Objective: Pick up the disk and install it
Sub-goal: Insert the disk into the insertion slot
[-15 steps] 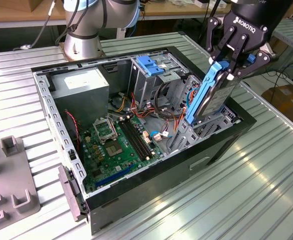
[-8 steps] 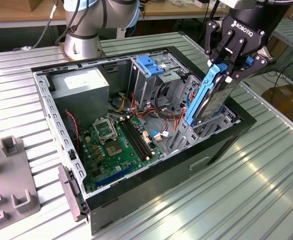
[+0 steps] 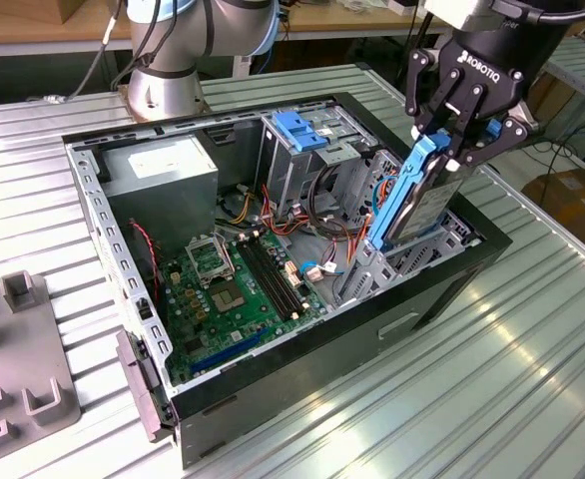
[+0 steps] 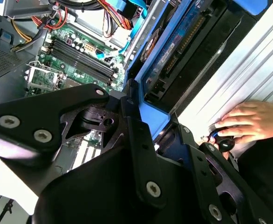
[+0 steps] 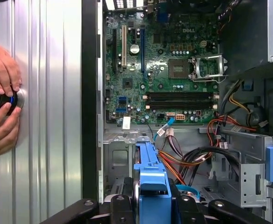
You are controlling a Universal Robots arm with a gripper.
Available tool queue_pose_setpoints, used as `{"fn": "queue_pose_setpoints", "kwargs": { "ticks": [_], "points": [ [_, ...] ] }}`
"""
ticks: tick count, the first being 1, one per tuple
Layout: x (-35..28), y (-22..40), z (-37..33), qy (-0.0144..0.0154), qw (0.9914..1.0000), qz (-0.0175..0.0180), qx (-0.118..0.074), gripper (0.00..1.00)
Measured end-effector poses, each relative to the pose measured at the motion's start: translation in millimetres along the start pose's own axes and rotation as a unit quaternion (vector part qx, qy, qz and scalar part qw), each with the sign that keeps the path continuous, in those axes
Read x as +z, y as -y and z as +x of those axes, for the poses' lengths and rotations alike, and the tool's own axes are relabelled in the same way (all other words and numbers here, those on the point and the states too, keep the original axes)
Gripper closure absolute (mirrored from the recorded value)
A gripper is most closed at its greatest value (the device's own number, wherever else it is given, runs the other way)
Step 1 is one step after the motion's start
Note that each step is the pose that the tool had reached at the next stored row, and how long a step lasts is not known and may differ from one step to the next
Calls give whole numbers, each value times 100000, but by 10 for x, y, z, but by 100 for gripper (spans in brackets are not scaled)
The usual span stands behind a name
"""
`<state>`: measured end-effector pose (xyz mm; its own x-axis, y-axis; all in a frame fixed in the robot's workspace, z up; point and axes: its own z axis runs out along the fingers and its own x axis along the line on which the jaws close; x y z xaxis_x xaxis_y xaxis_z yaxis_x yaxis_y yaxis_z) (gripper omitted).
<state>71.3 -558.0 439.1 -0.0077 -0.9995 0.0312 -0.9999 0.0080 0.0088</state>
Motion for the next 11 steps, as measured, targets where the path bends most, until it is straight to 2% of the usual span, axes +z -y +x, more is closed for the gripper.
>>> {"fn": "queue_pose_setpoints", "kwargs": {
  "ticks": [4, 11],
  "points": [
    [52, 8, -2, -6, 100000, -5, 4, 64],
    [198, 14, -6, -5, 100000, -4, 1, 64]
  ]
}}
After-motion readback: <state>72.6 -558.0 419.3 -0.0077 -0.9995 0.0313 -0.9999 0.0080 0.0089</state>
